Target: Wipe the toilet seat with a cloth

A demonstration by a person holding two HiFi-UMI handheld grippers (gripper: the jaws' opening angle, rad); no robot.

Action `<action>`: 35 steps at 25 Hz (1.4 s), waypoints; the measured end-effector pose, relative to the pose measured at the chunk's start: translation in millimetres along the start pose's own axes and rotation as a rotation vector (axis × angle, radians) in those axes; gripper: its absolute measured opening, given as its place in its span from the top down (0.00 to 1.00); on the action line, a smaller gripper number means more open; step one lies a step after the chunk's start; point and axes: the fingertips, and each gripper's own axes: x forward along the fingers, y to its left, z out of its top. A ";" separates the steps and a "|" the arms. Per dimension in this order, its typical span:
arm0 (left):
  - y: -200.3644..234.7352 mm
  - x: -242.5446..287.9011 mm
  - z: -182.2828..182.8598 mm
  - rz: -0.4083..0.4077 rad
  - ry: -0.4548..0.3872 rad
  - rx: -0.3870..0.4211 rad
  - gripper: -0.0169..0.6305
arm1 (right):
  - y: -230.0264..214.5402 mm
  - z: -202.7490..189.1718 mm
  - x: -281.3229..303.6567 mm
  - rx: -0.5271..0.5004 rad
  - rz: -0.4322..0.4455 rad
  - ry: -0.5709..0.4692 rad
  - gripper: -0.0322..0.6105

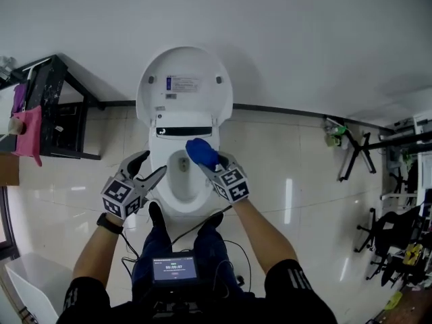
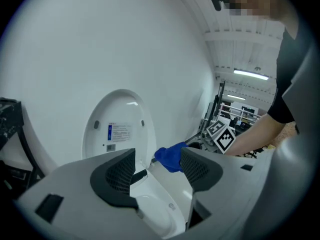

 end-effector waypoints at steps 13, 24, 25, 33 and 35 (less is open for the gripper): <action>-57.1 -80.2 71.5 -0.037 -0.084 0.132 0.55 | 91.8 133.3 -161.9 0.023 0.069 -0.289 0.59; -89.8 -105.9 88.7 -0.055 -0.137 0.143 0.55 | 126.0 159.1 -221.3 0.032 0.077 -0.432 0.60; -92.9 -106.6 89.4 -0.056 -0.142 0.144 0.55 | 127.7 158.5 -222.6 0.026 0.081 -0.431 0.60; -92.6 -108.1 97.3 -0.048 -0.162 0.139 0.55 | 125.3 165.1 -229.8 0.047 0.081 -0.445 0.60; -89.3 -108.8 99.6 -0.040 -0.169 0.129 0.55 | 122.6 166.8 -231.0 0.054 0.078 -0.447 0.60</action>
